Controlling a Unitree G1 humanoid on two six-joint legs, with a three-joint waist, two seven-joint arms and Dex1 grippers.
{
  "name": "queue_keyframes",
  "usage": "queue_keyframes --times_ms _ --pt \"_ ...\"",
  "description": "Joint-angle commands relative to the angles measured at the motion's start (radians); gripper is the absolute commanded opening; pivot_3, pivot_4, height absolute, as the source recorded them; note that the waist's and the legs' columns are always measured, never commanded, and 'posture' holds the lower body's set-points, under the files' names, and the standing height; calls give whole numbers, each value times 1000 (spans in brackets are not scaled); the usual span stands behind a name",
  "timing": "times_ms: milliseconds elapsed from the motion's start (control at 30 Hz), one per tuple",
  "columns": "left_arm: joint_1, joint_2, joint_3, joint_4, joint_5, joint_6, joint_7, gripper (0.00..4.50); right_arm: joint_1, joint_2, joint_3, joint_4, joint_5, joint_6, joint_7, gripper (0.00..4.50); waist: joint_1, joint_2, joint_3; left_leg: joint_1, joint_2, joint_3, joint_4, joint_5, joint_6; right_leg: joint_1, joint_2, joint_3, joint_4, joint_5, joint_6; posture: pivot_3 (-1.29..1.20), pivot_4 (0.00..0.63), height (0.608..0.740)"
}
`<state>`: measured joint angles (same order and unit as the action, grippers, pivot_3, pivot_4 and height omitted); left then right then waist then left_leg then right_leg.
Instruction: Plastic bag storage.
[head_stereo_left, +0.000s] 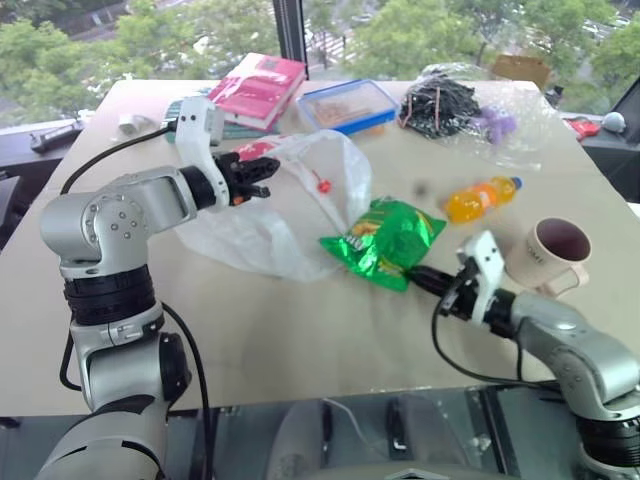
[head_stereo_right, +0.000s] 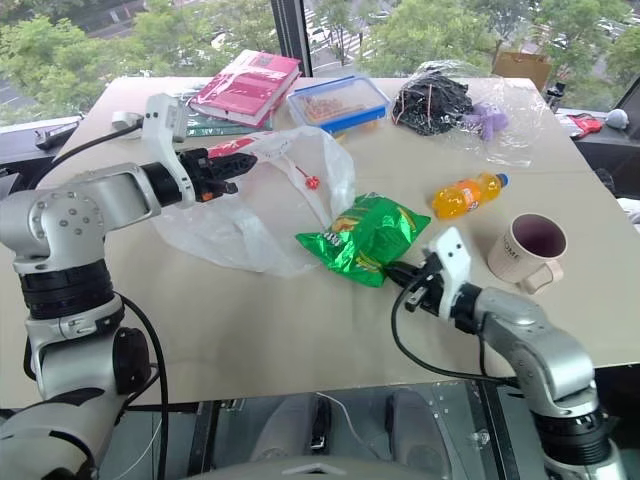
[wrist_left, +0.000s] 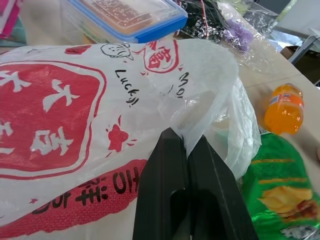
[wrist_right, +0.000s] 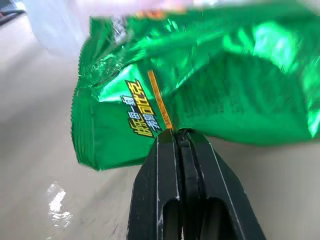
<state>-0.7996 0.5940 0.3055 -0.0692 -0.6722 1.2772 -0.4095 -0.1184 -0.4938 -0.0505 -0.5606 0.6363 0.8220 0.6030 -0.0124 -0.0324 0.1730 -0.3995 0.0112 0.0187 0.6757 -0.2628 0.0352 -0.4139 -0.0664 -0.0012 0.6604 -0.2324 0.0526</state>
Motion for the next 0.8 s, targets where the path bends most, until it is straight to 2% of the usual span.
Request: queue_keyframes --times_ms 33,267,367,433,467,533,567,600,633,700,800 --pt "-17 1 24 -18 -14 -15 -1 0 -33 -33 -38 -105 113 35 28 96 1 0 0 0 0 0 0 0 0 0 0 0 0 0 0 0 150 740" --pt "-31 8 -9 -12 -14 -2 -20 0 -178 -7 9 -164 212 62 -25 96 0 0 0 0 0 0 0 0 0 0 0 0 0 0 0 0 150 740" --pt "-31 13 -19 -11 -11 -5 -29 0 -189 -18 32 -107 153 89 -88 96 5 0 0 -1 0 -1 0 0 0 0 -1 -1 -1 0 0 0 150 740" --pt "-33 15 -19 -7 -9 -8 -31 0 -149 9 -5 -42 170 144 -164 96 5 0 0 -1 -1 -1 0 0 0 0 -1 -1 -1 0 0 0 150 740" --pt "-33 16 -18 -6 -9 -8 -32 0 -112 14 -26 -46 216 157 -158 598 9 -1 0 -1 -1 -1 0 0 0 0 -2 -1 -1 0 0 0 150 740" --pt "-33 16 -21 -4 -7 -11 -35 0 -49 40 -70 -51 297 180 -171 1008 12 0 0 -2 -1 -1 0 0 1 0 -2 -2 -1 0 0 0 150 740" --pt "-31 16 -23 -4 -7 -12 -36 0 -18 49 -89 -41 336 205 -187 1597 12 0 0 -3 -1 -1 -1 0 1 -1 -2 -2 -2 0 0 0 150 740" --pt "-29 16 -23 -5 -7 -13 -37 0 16 79 -116 -16 371 223 -224 1843 6 0 0 -3 -1 -1 -1 0 1 -1 -2 -2 -2 0 0 0 150 740" --pt "-27 16 -24 -4 -7 -14 -38 0 32 109 -142 22 394 240 -281 2613 3 0 0 -2 -1 0 -2 0 1 -1 -2 -1 -2 0 0 0 150 740" --pt "-25 15 -25 -3 -7 -15 -40 0 50 140 -167 65 398 241 -328 3357 1 0 0 -2 -1 0 -2 0 1 0 -2 -1 -1 0 0 0 150 740" --pt "-24 17 -26 -5 -8 -13 -42 0 25 170 -188 117 376 210 -372 3357 1 1 1 -1 -1 0 -2 0 1 -1 -2 -1 -1 0 0 0 150 740"
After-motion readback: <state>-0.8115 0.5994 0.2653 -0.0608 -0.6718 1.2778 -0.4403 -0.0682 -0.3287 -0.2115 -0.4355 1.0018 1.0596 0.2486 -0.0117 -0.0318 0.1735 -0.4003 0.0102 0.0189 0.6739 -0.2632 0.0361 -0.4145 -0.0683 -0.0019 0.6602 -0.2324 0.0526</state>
